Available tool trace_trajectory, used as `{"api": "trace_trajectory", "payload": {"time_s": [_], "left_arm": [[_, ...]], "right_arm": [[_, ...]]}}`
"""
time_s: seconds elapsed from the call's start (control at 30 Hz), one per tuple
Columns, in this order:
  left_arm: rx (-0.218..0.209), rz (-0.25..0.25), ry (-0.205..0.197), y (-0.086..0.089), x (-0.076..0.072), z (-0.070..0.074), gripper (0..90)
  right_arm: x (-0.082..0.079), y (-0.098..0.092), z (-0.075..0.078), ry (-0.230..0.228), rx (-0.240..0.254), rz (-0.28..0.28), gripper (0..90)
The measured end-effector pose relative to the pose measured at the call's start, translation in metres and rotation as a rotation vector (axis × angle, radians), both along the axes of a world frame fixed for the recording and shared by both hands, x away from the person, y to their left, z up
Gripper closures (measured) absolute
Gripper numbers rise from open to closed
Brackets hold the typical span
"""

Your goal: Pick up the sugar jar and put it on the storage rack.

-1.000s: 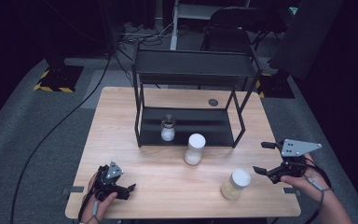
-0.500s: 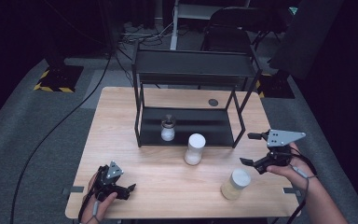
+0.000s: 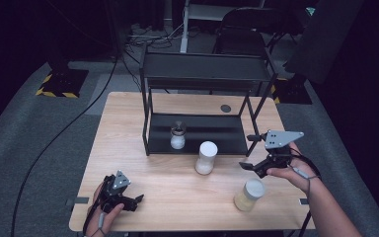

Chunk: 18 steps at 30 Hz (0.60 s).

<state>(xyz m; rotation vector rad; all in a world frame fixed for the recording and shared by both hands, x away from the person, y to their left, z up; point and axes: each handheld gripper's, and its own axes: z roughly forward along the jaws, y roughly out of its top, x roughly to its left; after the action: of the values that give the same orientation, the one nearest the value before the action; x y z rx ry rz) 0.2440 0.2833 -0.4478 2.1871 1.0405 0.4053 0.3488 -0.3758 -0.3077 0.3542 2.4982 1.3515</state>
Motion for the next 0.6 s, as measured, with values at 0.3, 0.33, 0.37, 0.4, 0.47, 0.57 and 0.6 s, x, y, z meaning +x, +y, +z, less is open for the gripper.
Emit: {"api": "trace_trajectory", "payload": {"time_s": [0.3,0.33,0.37,0.4,0.47,0.57,0.6], "left_arm": [[0.0,0.0,0.0,0.0,0.0,0.0,0.3],[0.0,0.0,0.0,0.0,0.0,0.0,0.3],[0.001,0.0,0.0,0.0,0.0,0.0,0.3],[0.0,0.0,0.0,0.0,0.0,0.0,0.3],[0.001,0.0,0.0,0.0,0.0,0.0,0.3],[0.0,0.0,0.0,0.0,0.0,0.0,0.3],[0.0,0.0,0.0,0.0,0.0,0.0,0.3]], "right_arm": [[0.009,0.026,0.002,0.005,-0.003,0.014,3.4],[0.01,0.029,0.002,0.004,-0.004,0.015,3.4],[0.011,0.031,0.002,0.003,-0.004,0.014,3.4],[0.012,0.034,0.002,0.005,-0.005,0.016,3.4],[0.014,0.038,0.002,0.006,-0.005,0.021,3.4],[0.018,0.046,0.0,0.012,-0.013,0.031,3.4],[0.019,0.049,0.0,0.014,-0.017,0.034,3.4]]}}
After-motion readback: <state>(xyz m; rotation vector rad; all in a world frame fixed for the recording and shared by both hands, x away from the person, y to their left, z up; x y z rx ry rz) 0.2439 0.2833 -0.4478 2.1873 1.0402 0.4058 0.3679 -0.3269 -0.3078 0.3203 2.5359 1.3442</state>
